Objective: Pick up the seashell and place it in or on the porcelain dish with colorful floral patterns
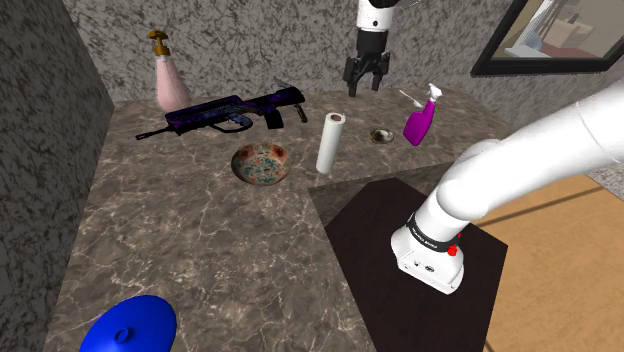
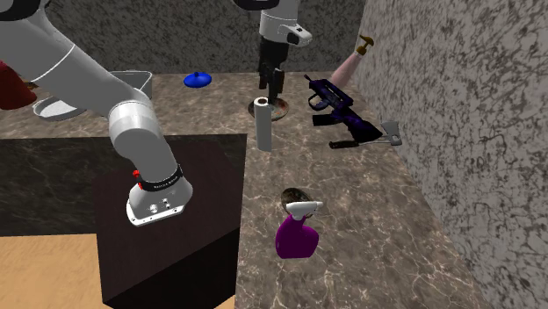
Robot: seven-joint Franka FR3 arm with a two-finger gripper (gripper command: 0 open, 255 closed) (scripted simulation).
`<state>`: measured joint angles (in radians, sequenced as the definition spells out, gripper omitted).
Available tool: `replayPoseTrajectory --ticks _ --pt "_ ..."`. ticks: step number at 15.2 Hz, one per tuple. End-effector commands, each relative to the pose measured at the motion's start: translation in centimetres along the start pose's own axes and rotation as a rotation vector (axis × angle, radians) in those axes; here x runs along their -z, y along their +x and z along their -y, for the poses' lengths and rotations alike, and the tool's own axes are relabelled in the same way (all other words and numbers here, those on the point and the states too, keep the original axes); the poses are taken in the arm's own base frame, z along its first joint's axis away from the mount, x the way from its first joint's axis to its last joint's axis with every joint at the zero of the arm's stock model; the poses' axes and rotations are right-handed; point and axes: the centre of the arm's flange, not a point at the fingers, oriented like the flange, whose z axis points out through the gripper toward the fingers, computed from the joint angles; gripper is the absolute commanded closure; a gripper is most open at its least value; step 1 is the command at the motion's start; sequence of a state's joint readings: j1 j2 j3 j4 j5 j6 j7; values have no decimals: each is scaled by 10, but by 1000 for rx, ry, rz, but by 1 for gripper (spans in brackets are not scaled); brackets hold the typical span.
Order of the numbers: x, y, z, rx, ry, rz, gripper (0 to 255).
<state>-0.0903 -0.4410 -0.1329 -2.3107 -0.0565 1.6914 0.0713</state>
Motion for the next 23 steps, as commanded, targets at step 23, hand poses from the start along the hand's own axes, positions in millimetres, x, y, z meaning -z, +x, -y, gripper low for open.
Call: replayPoseTrajectory --ticks 23 --pt "-154 176 -243 -436 29 203 0"
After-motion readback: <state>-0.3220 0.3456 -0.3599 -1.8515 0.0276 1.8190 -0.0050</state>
